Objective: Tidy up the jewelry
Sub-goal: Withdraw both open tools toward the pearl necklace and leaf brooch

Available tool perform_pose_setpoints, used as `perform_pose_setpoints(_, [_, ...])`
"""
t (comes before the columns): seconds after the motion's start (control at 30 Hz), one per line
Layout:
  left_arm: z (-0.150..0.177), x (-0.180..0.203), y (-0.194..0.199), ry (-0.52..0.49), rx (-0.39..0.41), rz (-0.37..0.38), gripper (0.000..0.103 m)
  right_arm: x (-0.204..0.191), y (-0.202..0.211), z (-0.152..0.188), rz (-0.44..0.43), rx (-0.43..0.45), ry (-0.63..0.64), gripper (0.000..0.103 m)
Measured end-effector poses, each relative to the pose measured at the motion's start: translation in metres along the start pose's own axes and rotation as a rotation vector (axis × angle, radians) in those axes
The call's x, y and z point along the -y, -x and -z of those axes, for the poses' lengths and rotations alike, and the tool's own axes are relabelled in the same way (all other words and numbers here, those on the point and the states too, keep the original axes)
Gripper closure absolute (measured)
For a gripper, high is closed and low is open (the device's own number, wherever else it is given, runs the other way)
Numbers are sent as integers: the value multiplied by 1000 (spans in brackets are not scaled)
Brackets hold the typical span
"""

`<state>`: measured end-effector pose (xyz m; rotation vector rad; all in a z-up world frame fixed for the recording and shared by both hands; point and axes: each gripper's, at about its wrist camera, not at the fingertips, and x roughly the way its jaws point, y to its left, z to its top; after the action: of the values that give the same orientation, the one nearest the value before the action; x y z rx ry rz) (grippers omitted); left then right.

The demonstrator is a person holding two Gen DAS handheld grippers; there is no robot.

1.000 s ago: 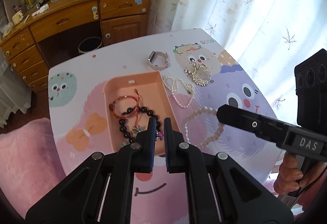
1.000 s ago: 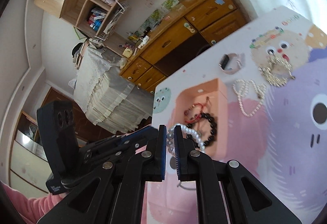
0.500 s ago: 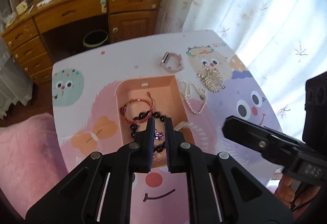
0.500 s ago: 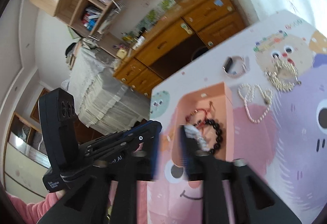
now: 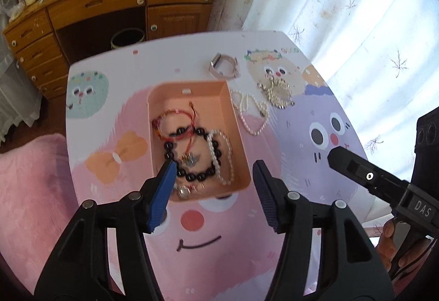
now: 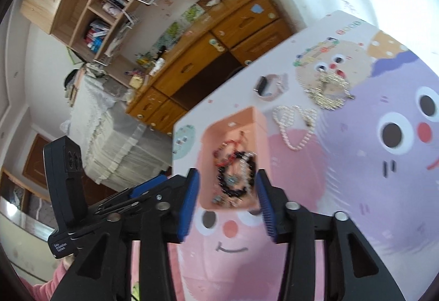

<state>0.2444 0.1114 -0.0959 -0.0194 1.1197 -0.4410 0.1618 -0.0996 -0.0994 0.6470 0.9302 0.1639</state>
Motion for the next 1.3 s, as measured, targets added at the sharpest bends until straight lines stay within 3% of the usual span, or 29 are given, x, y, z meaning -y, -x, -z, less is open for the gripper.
perform_pose_setpoints(0.17, [36, 13, -14, 17, -80, 24, 48, 35, 11, 20, 47, -52, -86, 29])
perform_pose_setpoints(0.33, [68, 36, -26, 4, -158, 11, 46, 83, 17, 28, 112, -100, -216, 19])
perform_pose_setpoints(0.5, [83, 69, -41, -5, -202, -13, 39, 124, 24, 20, 166, -130, -268, 18])
perform_pose_setpoints(0.67, [74, 111, -59, -11, -213, -20, 38, 160, 27, -5, 200, -164, -251, 14])
perform_pose_setpoints(0.83, [55, 145, -81, 45, -158, -63, 38, 183, 18, -43, 245, -207, -118, 14])
perform_pose_setpoints(0.9, [46, 157, -91, 80, -93, -96, 38, 190, 11, -59, 249, -220, -45, 14])
perform_pose_setpoints(1.07, [23, 181, -122, 123, 55, -207, 38, 201, -8, -99, 209, -175, 123, 14])
perform_pose_setpoints(1.3, [-8, 182, -163, 145, 160, -350, 38, 196, -52, -146, 212, -132, 347, 14])
